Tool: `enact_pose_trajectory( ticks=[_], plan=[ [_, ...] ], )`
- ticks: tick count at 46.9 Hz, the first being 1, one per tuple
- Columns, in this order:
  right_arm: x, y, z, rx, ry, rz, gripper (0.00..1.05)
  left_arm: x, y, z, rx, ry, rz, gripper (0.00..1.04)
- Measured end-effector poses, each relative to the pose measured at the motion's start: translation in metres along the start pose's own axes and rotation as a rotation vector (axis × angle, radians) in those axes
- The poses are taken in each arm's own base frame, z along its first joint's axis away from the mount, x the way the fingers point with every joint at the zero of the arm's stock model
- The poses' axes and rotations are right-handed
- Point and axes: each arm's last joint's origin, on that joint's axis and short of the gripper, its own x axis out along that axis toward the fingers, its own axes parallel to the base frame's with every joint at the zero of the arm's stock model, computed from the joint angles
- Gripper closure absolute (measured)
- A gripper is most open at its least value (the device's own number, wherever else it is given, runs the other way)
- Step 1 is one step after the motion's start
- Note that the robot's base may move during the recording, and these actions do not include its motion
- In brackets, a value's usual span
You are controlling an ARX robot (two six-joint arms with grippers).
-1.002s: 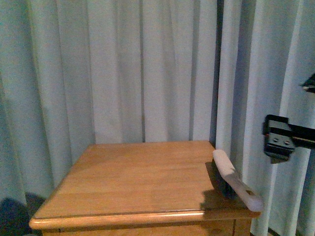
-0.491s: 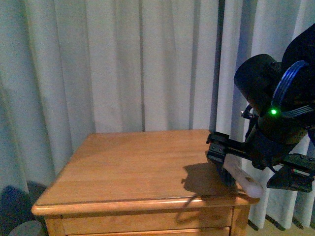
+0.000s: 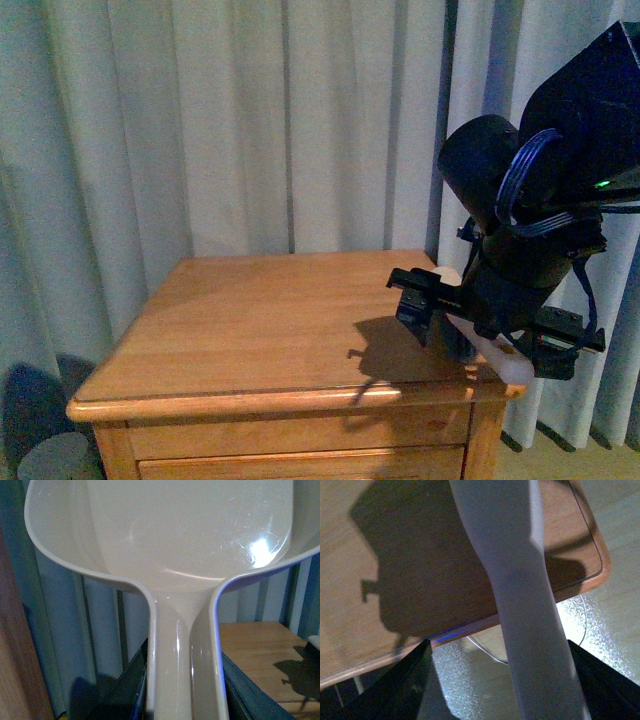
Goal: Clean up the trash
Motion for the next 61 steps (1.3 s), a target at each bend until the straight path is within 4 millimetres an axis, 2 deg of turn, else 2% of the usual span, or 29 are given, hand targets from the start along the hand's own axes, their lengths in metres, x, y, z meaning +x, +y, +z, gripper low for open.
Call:
enact_pose_trajectory(
  ticks=[9, 16, 23, 30, 33, 38, 43, 46, 49, 56, 61],
  plan=[
    [0.0, -0.003, 0.002, 0.003, -0.002, -0.008, 0.62, 0.0, 0.0, 0.0, 0.0, 0.0, 0.0, 0.78],
    [0.001, -0.005, 0.003, -0.003, 0.001, -0.006, 0.84, 0.0, 0.0, 0.0, 0.0, 0.0, 0.0, 0.78],
    [-0.005, -0.008, 0.005, -0.009, -0.01, 0.003, 0.84, 0.0, 0.0, 0.0, 0.0, 0.0, 0.0, 0.78],
    [-0.02, -0.01, 0.008, -0.045, -0.094, 0.007, 0.85, 0.0, 0.0, 0.0, 0.0, 0.0, 0.0, 0.78],
    [-0.032, -0.011, 0.009, -0.074, -0.169, 0.017, 0.85, 0.0, 0.0, 0.0, 0.0, 0.0, 0.0, 0.78],
    [-0.077, -0.016, 0.008, -0.163, -0.389, 0.073, 0.85, 0.0, 0.0, 0.0, 0.0, 0.0, 0.0, 0.78],
    [-0.129, -0.03, -0.007, -0.244, -0.607, 0.105, 0.85, 0.0, 0.0, 0.0, 0.0, 0.0, 0.0, 0.78],
    [-0.155, -0.048, -0.025, -0.293, -0.711, 0.096, 0.85, 0.0, 0.0, 0.0, 0.0, 0.0, 0.0, 0.78],
    [-0.168, -0.06, -0.039, -0.31, -0.753, 0.087, 0.85, 0.0, 0.0, 0.0, 0.0, 0.0, 0.0, 0.78],
    [-0.198, -0.099, -0.085, -0.358, -0.851, 0.023, 0.85, 0.0, 0.0, 0.0, 0.0, 0.0, 0.0, 0.78],
    [-0.21, -0.115, -0.103, -0.354, -0.889, 0.011, 0.85, 0.0, 0.0, 0.0, 0.0, 0.0, 0.0, 0.78]
  ],
)
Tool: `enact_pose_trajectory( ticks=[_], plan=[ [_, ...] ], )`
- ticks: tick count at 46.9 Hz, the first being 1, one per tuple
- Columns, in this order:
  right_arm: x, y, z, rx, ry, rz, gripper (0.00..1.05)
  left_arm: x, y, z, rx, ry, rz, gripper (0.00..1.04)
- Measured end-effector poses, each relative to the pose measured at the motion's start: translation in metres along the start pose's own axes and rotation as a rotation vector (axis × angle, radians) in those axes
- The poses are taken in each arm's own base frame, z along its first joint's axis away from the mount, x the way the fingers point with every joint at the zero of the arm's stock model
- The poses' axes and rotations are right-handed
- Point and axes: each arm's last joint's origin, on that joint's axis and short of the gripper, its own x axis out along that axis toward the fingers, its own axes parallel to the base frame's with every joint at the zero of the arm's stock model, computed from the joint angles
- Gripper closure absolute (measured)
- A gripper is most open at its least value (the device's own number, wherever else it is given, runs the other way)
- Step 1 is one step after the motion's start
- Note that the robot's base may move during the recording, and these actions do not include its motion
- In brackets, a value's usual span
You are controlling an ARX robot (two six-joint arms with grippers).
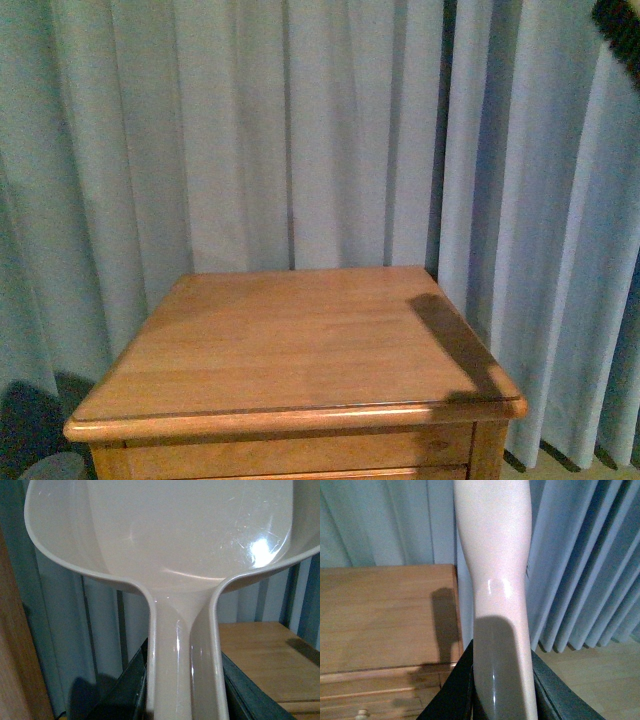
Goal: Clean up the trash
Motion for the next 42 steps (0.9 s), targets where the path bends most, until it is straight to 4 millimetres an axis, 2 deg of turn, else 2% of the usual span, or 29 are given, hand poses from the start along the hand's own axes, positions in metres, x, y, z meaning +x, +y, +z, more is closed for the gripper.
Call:
enact_pose_trajectory(
  ticks=[6, 11, 42],
  plan=[
    [-0.025, -0.014, -0.01, -0.001, -0.02, -0.027, 0.85, 0.0, 0.0, 0.0, 0.0, 0.0, 0.0, 0.78],
    [-0.032, -0.019, -0.017, 0.002, -0.013, -0.039, 0.85, 0.0, 0.0, 0.0, 0.0, 0.0, -0.001, 0.78],
    [-0.032, -0.022, -0.009, 0.04, -0.049, -0.087, 0.85, 0.0, 0.0, 0.0, 0.0, -0.001, 0.002, 0.78]
  ],
)
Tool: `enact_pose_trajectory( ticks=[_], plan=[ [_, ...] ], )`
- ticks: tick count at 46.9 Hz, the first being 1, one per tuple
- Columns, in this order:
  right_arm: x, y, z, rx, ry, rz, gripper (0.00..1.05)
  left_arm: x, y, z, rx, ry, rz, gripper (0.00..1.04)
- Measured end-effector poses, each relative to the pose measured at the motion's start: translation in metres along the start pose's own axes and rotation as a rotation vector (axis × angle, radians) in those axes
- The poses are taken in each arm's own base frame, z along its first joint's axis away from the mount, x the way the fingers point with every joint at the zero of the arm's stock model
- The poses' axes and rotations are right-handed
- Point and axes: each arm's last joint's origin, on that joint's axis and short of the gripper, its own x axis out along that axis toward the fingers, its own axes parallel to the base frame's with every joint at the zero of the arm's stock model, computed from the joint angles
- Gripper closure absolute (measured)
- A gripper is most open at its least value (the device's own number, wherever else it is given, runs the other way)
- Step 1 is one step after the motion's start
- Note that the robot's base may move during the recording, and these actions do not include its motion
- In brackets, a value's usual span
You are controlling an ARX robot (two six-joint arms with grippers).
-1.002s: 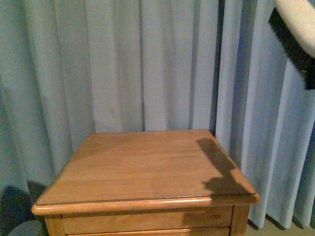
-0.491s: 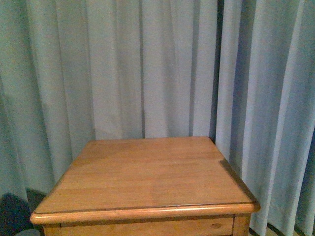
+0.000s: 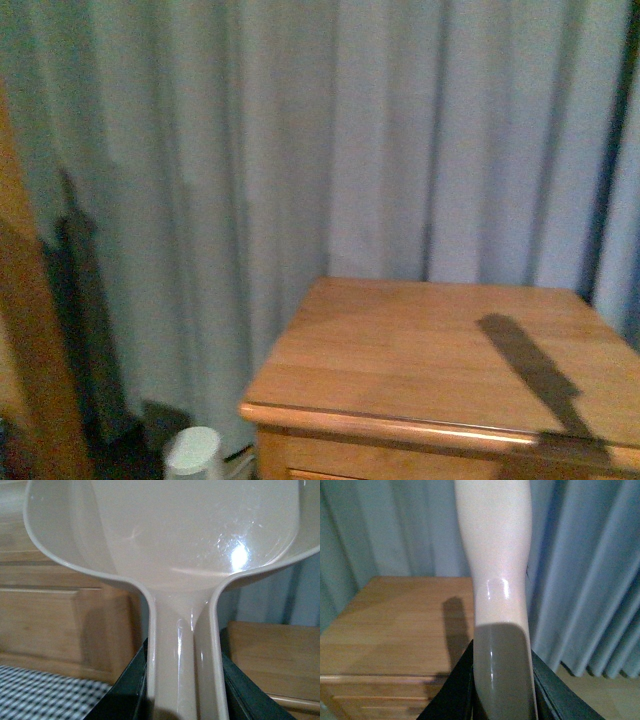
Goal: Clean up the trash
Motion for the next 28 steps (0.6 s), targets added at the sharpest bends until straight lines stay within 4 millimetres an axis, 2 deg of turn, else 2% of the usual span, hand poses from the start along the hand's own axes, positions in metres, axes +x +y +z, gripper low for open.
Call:
enact_pose_trajectory(
  ticks=[28],
  plan=[
    [0.0012, 0.0018, -0.0012, -0.007, 0.01, 0.013, 0.85, -0.0001, 0.0001, -0.0011, -0.002, 0.003, 0.001, 0.78]
  ],
)
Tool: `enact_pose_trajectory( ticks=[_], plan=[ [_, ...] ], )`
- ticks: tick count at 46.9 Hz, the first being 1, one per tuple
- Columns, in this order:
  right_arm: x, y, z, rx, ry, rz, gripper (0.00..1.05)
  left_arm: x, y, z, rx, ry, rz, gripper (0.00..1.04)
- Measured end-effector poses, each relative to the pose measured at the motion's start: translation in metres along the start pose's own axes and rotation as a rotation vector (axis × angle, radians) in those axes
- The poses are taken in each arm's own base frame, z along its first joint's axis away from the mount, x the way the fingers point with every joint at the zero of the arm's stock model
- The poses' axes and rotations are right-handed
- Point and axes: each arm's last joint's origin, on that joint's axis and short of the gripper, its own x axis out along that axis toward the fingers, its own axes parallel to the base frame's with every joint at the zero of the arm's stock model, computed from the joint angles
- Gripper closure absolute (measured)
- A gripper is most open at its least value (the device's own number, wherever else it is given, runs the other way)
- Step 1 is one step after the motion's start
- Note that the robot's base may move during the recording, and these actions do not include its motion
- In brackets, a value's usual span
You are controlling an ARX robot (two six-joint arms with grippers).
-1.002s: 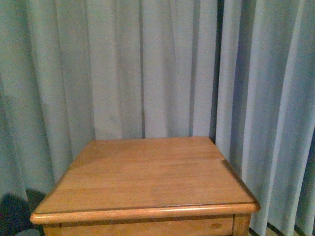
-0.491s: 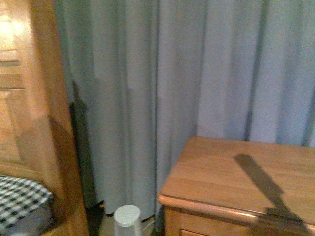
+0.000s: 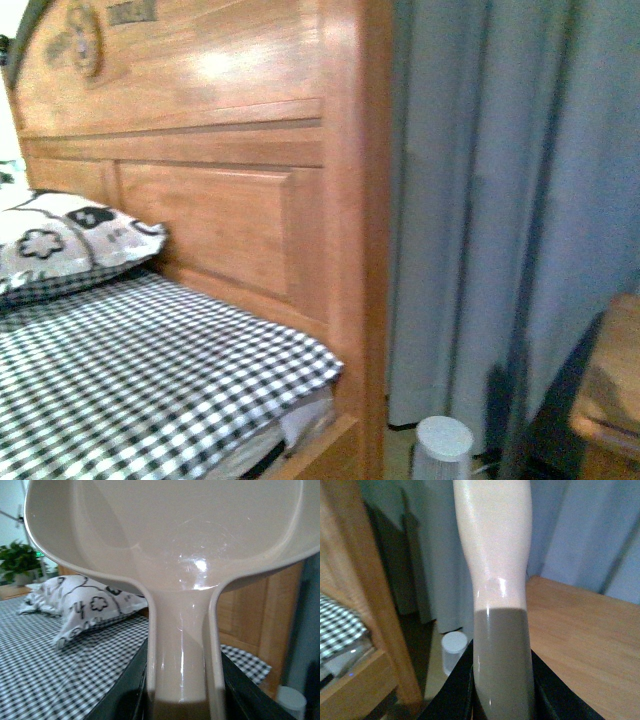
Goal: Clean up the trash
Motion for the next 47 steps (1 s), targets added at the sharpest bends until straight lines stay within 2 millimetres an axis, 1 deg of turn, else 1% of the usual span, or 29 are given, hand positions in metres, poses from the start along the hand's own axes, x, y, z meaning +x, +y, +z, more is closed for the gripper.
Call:
enact_pose_trajectory(
  ticks=[40, 42, 43, 44, 45, 47],
  plan=[
    [0.0, 0.001, 0.0, -0.002, 0.003, 0.009, 0.85, 0.0, 0.001, 0.0, -0.005, 0.004, 0.013, 0.78],
    [0.0, 0.001, 0.0, -0.001, 0.002, 0.002, 0.85, 0.003, 0.003, -0.001, -0.025, 0.115, 0.01, 0.78],
    [0.0, 0.0, 0.0, -0.001, 0.002, 0.0, 0.85, 0.007, 0.006, 0.001, -0.033, 0.23, -0.019, 0.78],
    [0.0, 0.0, 0.0, -0.001, 0.002, -0.002, 0.85, 0.01, 0.007, 0.001, -0.03, 0.275, -0.043, 0.78],
    [0.0, 0.0, 0.0, 0.0, 0.001, -0.002, 0.85, 0.015, 0.014, 0.001, -0.031, 0.358, -0.055, 0.78],
    [0.0, 0.0, 0.0, 0.0, 0.001, -0.002, 0.85, 0.024, 0.025, -0.004, -0.017, 0.421, -0.068, 0.78]
  ],
)
